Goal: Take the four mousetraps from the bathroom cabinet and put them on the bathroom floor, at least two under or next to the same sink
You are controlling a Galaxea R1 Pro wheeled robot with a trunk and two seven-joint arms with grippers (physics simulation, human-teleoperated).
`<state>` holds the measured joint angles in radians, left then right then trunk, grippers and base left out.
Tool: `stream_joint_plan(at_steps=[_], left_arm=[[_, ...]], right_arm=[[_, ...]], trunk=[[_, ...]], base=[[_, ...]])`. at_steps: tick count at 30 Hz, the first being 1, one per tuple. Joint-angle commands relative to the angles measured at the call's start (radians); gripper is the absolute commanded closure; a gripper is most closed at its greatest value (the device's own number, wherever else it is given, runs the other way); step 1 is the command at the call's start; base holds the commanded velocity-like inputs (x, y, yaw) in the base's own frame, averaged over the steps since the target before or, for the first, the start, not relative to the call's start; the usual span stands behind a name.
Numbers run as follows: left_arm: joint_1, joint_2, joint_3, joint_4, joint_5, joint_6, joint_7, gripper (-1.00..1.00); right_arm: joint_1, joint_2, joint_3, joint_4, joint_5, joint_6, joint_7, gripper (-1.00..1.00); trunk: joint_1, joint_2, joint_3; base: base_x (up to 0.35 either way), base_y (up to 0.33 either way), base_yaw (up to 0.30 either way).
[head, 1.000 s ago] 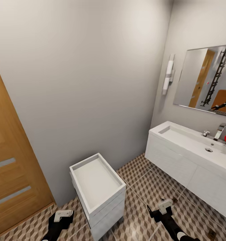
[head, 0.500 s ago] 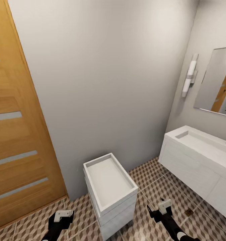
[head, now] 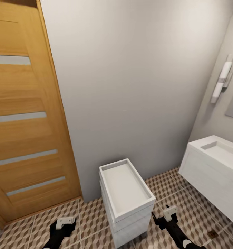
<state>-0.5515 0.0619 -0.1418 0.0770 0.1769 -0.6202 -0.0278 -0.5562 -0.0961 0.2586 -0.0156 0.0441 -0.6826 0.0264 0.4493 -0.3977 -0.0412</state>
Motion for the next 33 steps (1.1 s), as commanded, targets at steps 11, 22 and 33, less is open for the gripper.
stream_joint_plan(at_steps=[11, 22, 33], left_arm=[[-0.002, -0.001, -0.008, 0.004, 0.01, -0.006, -0.003, -1.0], [-0.002, -0.001, -0.008, 0.004, 0.01, -0.006, -0.003, -1.0], [-0.002, -0.001, -0.008, 0.004, 0.01, -0.005, -0.003, -1.0]], right_arm=[[-0.001, 0.0, -0.004, 0.0, 0.005, -0.003, 0.003, -1.0], [-0.001, 0.0, -0.004, 0.0, 0.004, -0.003, 0.003, -1.0], [-0.001, 0.0, -0.004, 0.0, 0.004, -0.003, 0.003, -1.0]], trunk=[[0.001, -0.002, -0.002], [0.001, -0.002, -0.002], [0.001, -0.002, -0.002]], base=[[0.0, 0.0, 0.287], [0.0, 0.0, 0.287], [0.0, 0.0, 0.287]])
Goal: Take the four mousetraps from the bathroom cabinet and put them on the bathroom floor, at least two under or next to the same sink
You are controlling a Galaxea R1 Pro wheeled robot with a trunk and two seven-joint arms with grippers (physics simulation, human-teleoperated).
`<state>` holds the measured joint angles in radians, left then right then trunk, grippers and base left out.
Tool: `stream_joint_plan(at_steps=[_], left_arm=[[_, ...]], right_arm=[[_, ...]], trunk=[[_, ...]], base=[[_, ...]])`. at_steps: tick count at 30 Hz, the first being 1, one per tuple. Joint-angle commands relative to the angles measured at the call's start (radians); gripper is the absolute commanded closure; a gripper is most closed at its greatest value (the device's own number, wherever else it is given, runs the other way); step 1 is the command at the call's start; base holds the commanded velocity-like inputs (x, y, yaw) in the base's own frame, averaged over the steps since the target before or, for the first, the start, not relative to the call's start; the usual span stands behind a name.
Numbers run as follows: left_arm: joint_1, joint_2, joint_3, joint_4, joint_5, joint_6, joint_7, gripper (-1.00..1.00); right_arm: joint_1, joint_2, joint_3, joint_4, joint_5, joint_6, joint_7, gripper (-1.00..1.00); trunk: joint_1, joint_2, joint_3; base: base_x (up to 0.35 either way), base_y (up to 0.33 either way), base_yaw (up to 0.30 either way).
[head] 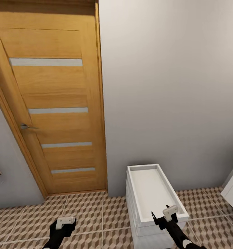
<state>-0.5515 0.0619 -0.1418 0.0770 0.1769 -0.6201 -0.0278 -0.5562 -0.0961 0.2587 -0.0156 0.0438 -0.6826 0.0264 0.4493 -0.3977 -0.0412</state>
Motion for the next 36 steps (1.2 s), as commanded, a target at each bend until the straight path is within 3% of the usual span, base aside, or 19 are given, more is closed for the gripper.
stream_joint_plan(at_steps=[1, 36], left_arm=[[-0.002, -0.001, -0.008, 0.004, 0.01, -0.006, -0.003, -1.0], [-0.002, -0.001, -0.009, 0.005, 0.01, -0.004, -0.003, -1.0]], right_arm=[[-0.001, 0.0, -0.004, 0.0, 0.004, -0.003, 0.003, -1.0], [-0.001, 0.004, -0.004, 0.0, 0.005, 0.002, 0.003, -1.0]], trunk=[[0.001, -0.002, -0.002], [0.001, -0.002, -0.002]], base=[[0.0, 0.0, 0.287], [0.0, 0.0, 0.286]])
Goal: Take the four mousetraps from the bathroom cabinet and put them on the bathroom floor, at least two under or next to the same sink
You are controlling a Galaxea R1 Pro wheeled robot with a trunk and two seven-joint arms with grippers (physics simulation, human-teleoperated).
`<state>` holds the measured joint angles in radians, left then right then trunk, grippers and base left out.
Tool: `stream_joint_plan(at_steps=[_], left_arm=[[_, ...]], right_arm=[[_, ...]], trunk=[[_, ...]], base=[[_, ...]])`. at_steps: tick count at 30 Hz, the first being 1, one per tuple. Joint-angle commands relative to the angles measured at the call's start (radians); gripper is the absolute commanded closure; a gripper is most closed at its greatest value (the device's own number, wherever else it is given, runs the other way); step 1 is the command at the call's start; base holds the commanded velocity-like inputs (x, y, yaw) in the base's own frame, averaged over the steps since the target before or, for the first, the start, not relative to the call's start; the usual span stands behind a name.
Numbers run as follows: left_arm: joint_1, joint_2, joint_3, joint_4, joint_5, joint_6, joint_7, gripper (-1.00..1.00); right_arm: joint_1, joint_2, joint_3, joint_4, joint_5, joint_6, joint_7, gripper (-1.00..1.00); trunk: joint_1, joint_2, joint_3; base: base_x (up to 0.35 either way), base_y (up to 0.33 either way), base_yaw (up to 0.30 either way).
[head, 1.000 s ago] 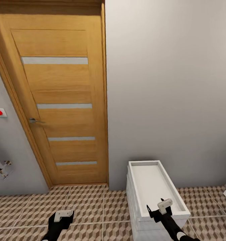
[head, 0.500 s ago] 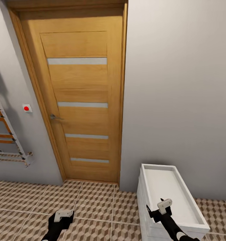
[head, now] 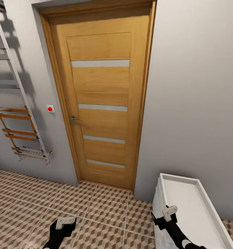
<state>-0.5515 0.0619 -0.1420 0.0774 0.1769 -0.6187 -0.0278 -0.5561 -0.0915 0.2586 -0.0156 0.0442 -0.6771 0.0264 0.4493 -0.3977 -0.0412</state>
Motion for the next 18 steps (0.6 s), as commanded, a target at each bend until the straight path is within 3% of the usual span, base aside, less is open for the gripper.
stream_joint_plan(at_steps=[1, 18], left_arm=[[-0.002, -0.001, -0.008, 0.005, 0.01, -0.006, -0.003, -1.0], [-0.002, -0.001, -0.008, 0.005, 0.01, -0.006, -0.003, -1.0]], right_arm=[[-0.001, 0.0, -0.004, 0.0, 0.005, -0.003, 0.003, -1.0], [-0.001, 0.0, -0.004, 0.0, 0.004, -0.002, 0.003, -1.0]], trunk=[[0.001, -0.002, -0.002], [0.001, -0.002, -0.002]], base=[[0.0, 0.0, 0.285], [0.0, 0.0, 0.285]])
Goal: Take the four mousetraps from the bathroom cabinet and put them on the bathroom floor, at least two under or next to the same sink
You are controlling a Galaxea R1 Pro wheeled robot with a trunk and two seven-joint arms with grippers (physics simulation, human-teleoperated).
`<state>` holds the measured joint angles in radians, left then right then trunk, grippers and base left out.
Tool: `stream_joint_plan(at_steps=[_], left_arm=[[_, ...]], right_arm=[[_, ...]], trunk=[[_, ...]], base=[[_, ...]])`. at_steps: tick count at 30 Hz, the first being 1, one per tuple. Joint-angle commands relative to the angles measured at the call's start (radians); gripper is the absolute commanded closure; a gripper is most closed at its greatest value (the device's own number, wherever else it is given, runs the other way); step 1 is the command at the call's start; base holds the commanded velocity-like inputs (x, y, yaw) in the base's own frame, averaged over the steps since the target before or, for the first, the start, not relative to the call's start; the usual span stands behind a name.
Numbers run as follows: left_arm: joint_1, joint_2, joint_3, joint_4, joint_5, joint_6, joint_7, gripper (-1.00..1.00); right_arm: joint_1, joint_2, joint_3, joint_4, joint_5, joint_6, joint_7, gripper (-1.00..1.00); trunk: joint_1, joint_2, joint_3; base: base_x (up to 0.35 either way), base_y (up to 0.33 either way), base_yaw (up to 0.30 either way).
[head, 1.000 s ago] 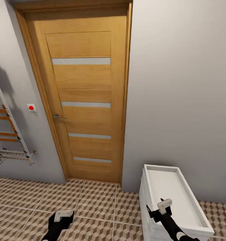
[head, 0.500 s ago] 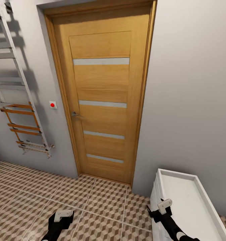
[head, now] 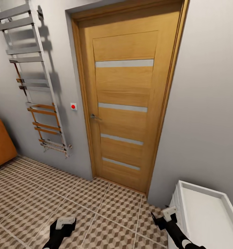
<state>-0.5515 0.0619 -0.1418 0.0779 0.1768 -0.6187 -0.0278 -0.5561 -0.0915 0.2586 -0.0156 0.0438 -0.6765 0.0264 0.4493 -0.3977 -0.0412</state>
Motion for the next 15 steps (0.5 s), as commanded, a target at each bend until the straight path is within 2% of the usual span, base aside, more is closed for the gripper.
stream_joint_plan(at_steps=[1, 15], left_arm=[[-0.002, -0.001, -0.008, 0.004, 0.01, -0.006, -0.003, -1.0], [-0.002, -0.001, -0.008, 0.005, 0.01, -0.006, -0.003, -1.0]], right_arm=[[-0.001, 0.0, -0.004, 0.0, 0.004, -0.003, 0.003, -1.0], [-0.001, 0.0, -0.004, 0.0, 0.005, -0.003, 0.003, -1.0]], trunk=[[0.001, -0.002, -0.002], [0.001, -0.002, -0.002]], base=[[0.0, 0.0, 0.286], [0.0, 0.0, 0.285]])
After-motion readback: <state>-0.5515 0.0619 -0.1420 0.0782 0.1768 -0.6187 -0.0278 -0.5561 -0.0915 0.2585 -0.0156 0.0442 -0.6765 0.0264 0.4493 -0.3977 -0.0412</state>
